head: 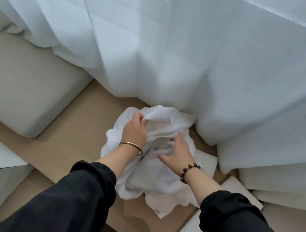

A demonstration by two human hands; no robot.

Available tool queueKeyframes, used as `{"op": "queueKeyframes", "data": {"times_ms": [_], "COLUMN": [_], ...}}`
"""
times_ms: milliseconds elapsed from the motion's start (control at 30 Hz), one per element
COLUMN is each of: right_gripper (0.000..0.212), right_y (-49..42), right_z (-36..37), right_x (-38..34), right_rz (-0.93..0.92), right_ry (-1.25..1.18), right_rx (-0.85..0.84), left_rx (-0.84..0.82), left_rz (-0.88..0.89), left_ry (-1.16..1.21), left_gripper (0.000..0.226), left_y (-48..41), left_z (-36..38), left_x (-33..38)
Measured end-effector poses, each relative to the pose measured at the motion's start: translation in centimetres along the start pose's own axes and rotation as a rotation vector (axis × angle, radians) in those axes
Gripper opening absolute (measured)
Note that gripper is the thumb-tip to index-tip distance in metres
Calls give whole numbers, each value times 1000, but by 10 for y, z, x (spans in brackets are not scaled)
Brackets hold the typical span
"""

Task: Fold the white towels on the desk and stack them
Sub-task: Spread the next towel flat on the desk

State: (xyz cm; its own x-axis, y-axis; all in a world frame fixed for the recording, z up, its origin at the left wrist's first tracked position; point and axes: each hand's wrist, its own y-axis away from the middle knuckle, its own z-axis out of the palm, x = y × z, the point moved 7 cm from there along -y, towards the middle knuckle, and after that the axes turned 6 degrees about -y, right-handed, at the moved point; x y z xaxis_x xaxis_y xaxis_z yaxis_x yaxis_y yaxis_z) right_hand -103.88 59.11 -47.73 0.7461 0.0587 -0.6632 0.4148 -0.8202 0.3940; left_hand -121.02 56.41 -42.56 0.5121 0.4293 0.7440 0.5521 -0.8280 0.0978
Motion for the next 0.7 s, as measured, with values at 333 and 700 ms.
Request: {"op": "queueKeyframes", "data": {"times_ms": [333,700], "right_gripper": [113,85], "right_y": [58,163], "right_z": [-139,-256], "right_x": [-109,-173], "right_rz": [-212,-240], "right_ry": [-511,-692], "right_rx": [200,341], "left_rx": [2,-383], "left_rz": [175,304], "left_ry": [326,595], "left_gripper": [13,23], "left_y": [26,73], "left_z": [-72,-133], "left_x": [175,329]}}
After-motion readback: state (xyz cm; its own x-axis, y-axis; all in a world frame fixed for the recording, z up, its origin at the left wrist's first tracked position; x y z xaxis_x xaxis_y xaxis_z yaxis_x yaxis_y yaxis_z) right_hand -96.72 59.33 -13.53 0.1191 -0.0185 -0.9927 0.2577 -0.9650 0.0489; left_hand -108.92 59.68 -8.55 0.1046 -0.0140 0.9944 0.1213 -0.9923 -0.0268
